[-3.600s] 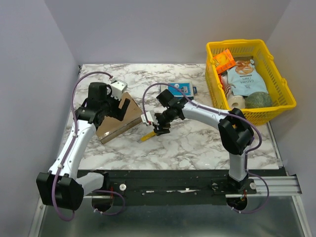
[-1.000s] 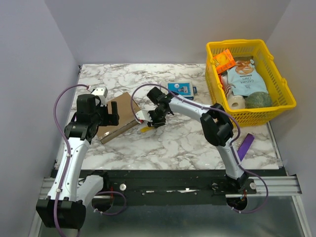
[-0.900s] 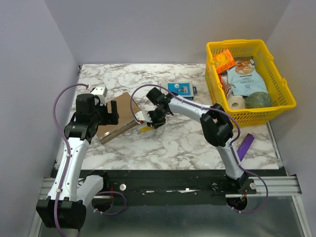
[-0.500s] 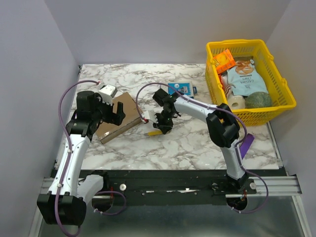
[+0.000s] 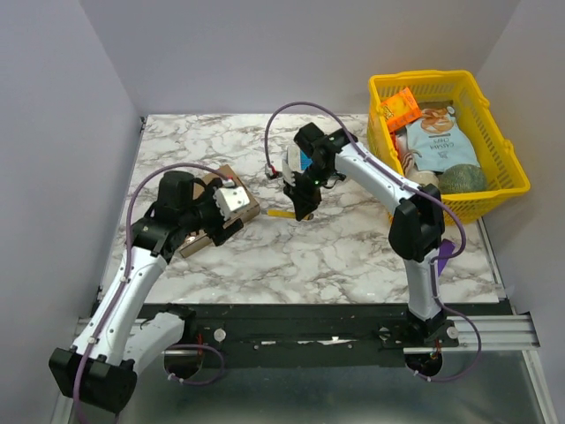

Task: Unpack the express box

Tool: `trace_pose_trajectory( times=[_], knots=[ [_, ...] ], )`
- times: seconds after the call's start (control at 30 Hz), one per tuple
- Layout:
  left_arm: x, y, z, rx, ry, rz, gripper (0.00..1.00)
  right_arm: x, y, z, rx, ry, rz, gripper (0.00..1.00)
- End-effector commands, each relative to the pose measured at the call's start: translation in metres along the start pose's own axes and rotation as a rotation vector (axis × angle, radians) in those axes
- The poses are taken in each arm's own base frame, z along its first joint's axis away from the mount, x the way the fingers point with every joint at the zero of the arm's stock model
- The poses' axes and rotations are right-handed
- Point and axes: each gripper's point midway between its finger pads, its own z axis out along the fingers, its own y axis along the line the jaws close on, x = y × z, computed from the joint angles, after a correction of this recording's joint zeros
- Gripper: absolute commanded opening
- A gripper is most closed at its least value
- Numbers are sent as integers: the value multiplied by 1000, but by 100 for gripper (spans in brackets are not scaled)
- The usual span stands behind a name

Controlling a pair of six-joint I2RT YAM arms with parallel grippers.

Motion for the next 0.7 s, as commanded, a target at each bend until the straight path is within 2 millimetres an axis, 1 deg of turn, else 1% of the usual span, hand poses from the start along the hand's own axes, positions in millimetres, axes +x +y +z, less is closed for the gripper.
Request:
trace_pose_trajectory(
  times=[0.0, 0.03, 0.07, 0.1, 0.17, 0.2, 0.27, 0.3, 0.4, 0.47, 0.5, 0.57, 0.67],
  knots=[
    [-27, -29, 19, 76, -85, 275, 80, -10, 23, -14, -84, -53, 94, 17],
    [-28, -30, 25, 67, -82, 296, 79, -12, 24, -16, -83, -58, 96, 17],
    [-33, -41, 32, 98, -96, 342, 79, -15, 24, -18, -68, -62, 107, 17],
    [-42, -40, 37, 85, -129, 372, 80, -14, 23, -19, -60, -61, 115, 17],
    [-46, -45, 49, 71, -135, 414, 80, -15, 23, -21, -49, -63, 120, 17],
    [-57, -43, 53, 43, -174, 444, 80, -15, 24, -23, -44, -63, 122, 17],
    [-56, -46, 61, 37, -171, 476, 80, -17, 27, -24, -48, -69, 128, 17],
    [-62, -52, 64, 49, -191, 514, 80, -18, 28, -27, -46, -75, 130, 17],
    [-61, -58, 72, 72, -189, 548, 79, -24, 35, -32, -60, -100, 133, 17],
    [-56, -60, 78, 83, -176, 561, 78, -29, 39, -36, -63, -117, 130, 17],
    [-55, -57, 81, 73, -170, 568, 77, -31, 40, -37, -64, -121, 129, 17],
    [-45, -56, 91, 75, -131, 585, 77, -32, 42, -38, -61, -123, 125, 17],
    [-36, -48, 100, 42, -96, 612, 73, -32, 42, -39, -57, -120, 122, 17]
  ],
)
